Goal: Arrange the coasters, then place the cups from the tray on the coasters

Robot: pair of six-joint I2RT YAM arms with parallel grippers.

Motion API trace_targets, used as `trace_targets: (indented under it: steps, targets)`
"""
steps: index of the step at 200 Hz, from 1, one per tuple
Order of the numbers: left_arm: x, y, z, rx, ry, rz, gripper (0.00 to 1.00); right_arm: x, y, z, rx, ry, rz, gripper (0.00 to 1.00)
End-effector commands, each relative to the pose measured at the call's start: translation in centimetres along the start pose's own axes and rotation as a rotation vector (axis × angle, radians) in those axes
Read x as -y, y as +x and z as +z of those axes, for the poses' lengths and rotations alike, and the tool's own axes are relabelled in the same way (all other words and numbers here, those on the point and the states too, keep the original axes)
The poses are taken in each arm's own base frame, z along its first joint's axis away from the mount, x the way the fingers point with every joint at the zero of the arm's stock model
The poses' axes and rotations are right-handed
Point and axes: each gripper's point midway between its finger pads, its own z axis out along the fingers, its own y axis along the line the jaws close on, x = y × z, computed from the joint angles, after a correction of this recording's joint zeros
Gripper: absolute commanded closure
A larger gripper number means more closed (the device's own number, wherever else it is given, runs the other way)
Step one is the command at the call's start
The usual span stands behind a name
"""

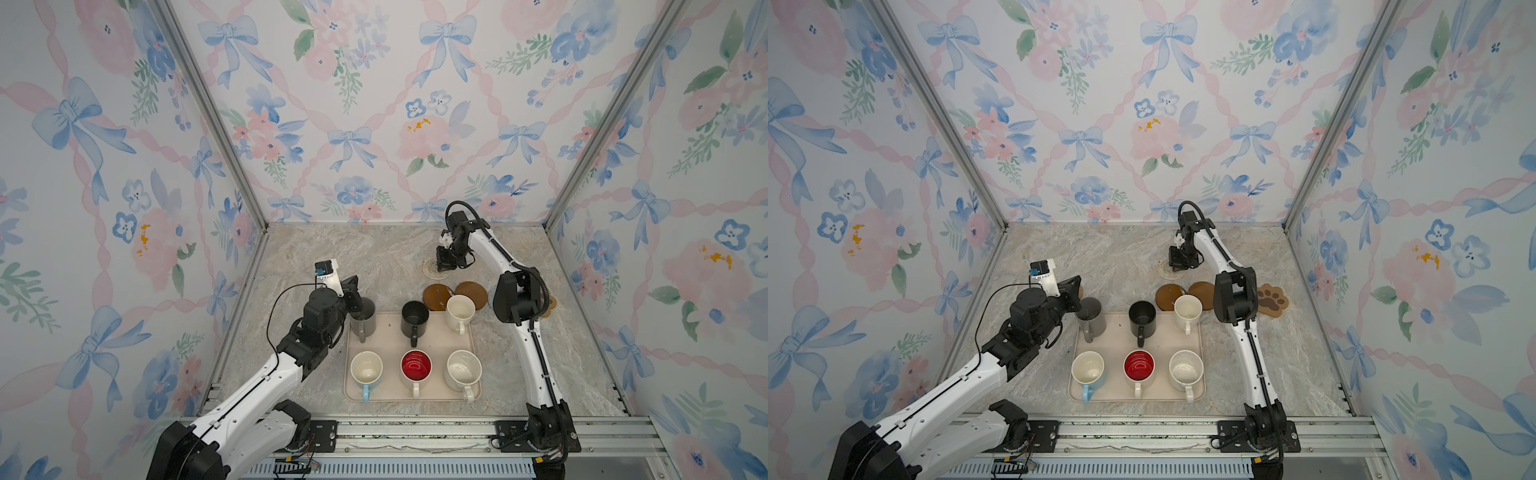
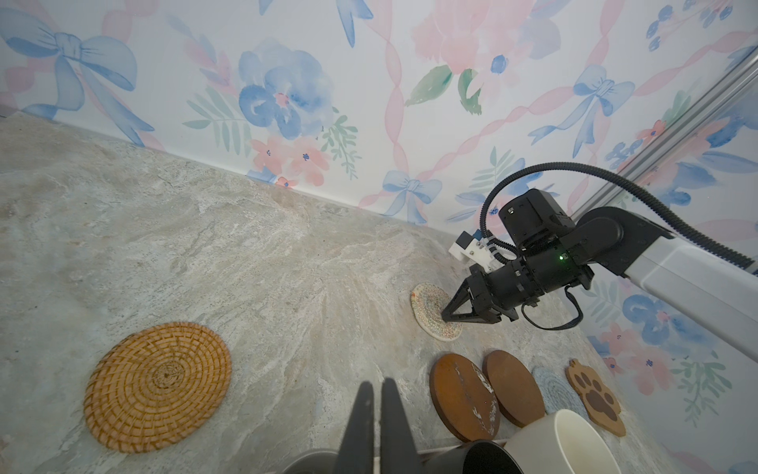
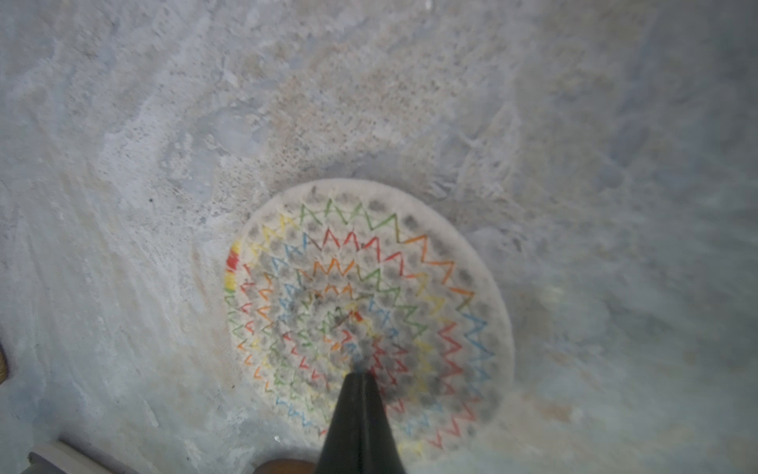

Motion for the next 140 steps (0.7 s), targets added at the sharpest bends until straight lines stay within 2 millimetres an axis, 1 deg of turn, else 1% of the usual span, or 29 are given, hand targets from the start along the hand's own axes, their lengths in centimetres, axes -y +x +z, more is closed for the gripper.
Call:
trace_targets:
  steps: [1,34,74,111,140]
  targets:
    - [-0.3,0.2,0.1,0.013,-0.014,0.026,1.0,-1.9,0.9,2.5,-0.036,-0.03,0.0,1.0]
    - [-0.4,0.2,0.0,0.015,-0.014,0.029,1.0,-4.4,0.9,2.8,-0.022,-0.058,-0.037,1.0]
    - [-0.6,0.1,-0.4,0.027,-0.02,0.029,1.0,-6.6,1.4,3.3,-0.029,-0.095,-0.062,1.0]
    - [-0.9,0.1,-0.7,0.037,-0.029,0.027,1.0,-9.1,2.8,3.8,-0.056,-0.117,-0.12,1.0]
    - [-0.9,0.0,-0.8,0.039,-0.027,0.027,1.0,-10.7,3.8,4.1,-0.071,-0.125,-0.158,0.99]
